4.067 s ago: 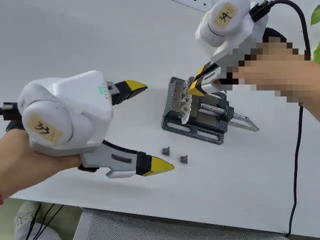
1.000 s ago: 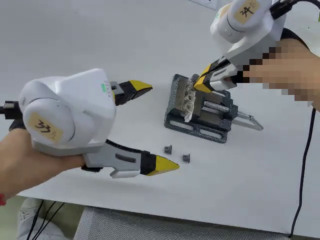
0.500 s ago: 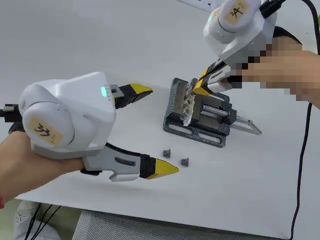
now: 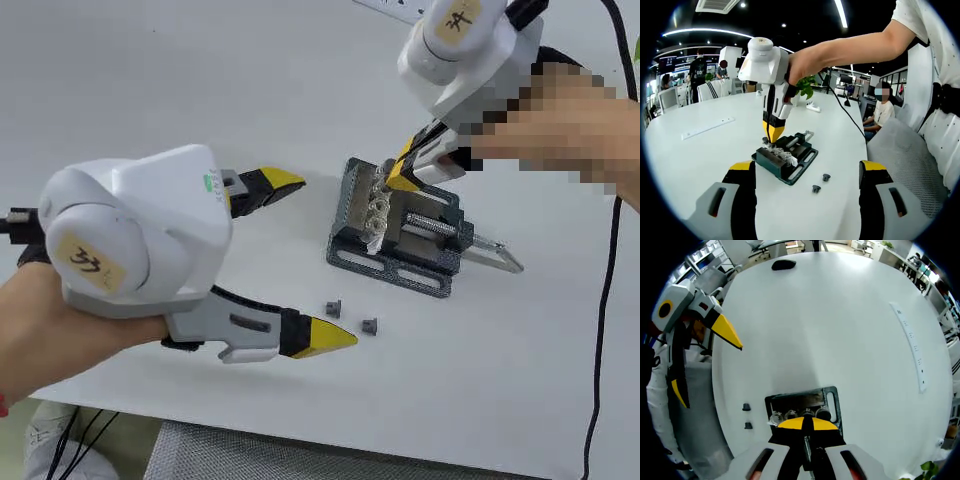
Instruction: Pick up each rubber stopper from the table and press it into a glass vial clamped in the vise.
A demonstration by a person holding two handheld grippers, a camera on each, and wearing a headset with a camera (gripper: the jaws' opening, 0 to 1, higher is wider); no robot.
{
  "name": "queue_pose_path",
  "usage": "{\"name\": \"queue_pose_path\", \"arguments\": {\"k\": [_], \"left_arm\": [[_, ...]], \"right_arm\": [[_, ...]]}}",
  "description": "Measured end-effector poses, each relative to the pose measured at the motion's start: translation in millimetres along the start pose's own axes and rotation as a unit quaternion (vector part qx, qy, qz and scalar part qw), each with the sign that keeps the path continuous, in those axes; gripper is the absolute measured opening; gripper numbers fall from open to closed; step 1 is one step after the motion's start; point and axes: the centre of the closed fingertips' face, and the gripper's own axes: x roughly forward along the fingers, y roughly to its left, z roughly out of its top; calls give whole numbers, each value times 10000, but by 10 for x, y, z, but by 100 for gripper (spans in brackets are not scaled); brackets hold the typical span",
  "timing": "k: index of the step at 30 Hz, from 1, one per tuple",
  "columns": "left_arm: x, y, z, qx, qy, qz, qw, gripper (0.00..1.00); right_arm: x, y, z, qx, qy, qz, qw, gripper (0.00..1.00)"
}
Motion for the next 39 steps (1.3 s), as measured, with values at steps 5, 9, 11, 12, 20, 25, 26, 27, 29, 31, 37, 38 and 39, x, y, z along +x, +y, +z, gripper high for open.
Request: {"name": "queue_pose_path", "arguments": {"k": [5, 9, 11, 12, 20, 25, 26, 27, 29, 31, 37, 38, 39], "left_arm": [[13, -1, 7, 0, 2, -9, 10000, 84], [24, -7, 15, 5, -5, -17, 10000, 83], [26, -10, 20, -1, -12, -20, 10000, 83], [25, -12, 25, 0, -15, -22, 10000, 83], [-9, 3, 31, -5, -17, 28, 10000, 83], [-15, 8, 24, -16, -13, 41, 10000, 82], [-16, 13, 22, -12, -13, 44, 10000, 82], [-15, 14, 26, -11, -20, 44, 10000, 82], [-12, 19, 38, -23, -44, 51, 10000, 82], [-9, 22, 41, -10, -45, 54, 10000, 82], [3, 15, 47, -10, -47, 39, 10000, 82], [5, 13, 50, -9, -46, 39, 10000, 82], [6, 10, 54, -10, -45, 37, 10000, 82]], "right_arm": [[9, 6, -3, -101, 114, -30, 9999, 0], [14, 28, -2, -81, 111, -53, 9999, 0], [15, 36, -6, -156, 173, -95, 9997, 0], [15, 39, -8, -168, 195, -111, 9996, 0], [4, 43, -18, -47, 229, -70, 9997, 0], [15, 43, -13, 21, 166, -16, 9999, 0], [16, 41, -12, 27, 161, -14, 9999, 0], [19, 42, -9, 46, 158, -17, 9999, 0], [23, 40, -7, 25, 168, -23, 9999, 0], [22, 42, -8, 17, 175, -37, 9998, 0], [28, 51, -16, -48, 116, -139, 9998, 0], [29, 52, -16, -118, 115, -179, 9997, 0], [33, 53, -16, -143, 113, -220, 9996, 0]]}}
